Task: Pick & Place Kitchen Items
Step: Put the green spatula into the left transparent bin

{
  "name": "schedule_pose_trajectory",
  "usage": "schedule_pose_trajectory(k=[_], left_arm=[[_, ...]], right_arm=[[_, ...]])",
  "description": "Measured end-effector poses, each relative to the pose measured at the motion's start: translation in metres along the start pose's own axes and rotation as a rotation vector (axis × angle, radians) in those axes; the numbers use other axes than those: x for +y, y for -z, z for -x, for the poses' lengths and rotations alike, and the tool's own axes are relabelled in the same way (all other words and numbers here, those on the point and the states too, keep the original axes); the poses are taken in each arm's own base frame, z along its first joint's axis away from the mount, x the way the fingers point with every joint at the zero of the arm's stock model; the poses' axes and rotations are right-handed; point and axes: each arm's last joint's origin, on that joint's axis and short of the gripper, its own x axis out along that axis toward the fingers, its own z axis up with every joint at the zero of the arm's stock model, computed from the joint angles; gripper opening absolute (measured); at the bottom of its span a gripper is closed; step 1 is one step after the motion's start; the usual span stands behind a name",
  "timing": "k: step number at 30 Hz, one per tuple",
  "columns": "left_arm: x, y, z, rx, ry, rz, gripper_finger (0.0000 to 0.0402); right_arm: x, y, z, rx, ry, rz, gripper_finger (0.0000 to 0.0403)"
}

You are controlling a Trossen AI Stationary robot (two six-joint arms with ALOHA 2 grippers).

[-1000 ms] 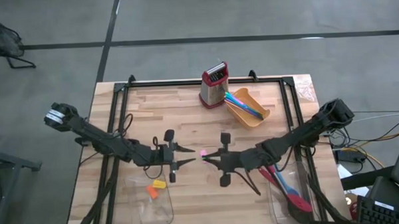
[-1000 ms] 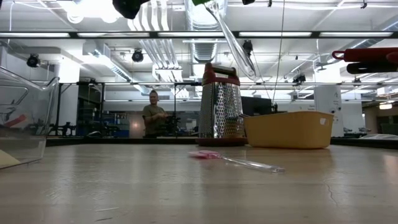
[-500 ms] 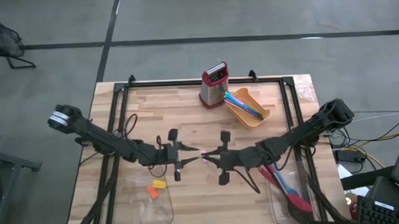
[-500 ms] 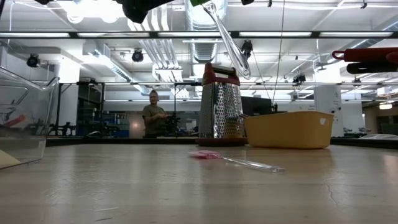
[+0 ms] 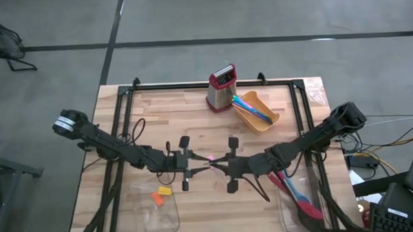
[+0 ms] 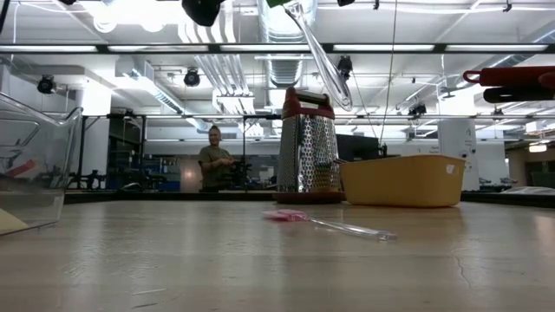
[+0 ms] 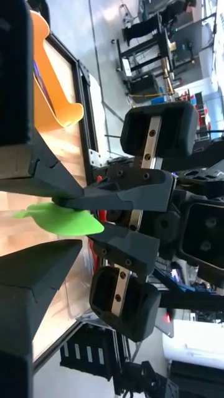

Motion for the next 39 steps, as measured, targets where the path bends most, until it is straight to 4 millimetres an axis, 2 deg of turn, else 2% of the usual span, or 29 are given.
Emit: schedule_pose_trajectory(k=[16,26,39], left_arm=[[0.000,0.001,-0.001,-0.001,-0.007,-0.028,0.0008],[0.000,0.002,-0.001,0.008,-0.005,-0.035,0.0005],[0.000,0.002,0.000,0.027,0.009,-0.032,0.0004]], right_arm=[[0.001,0.003,0.000,0.023,-0.010,0.011,0.0020],[0.001,0.005,0.000,0.032,-0.016,-0.019,0.0072],[0.008,0.013,0.005,0.117,-0.033,-0.046,0.0174]])
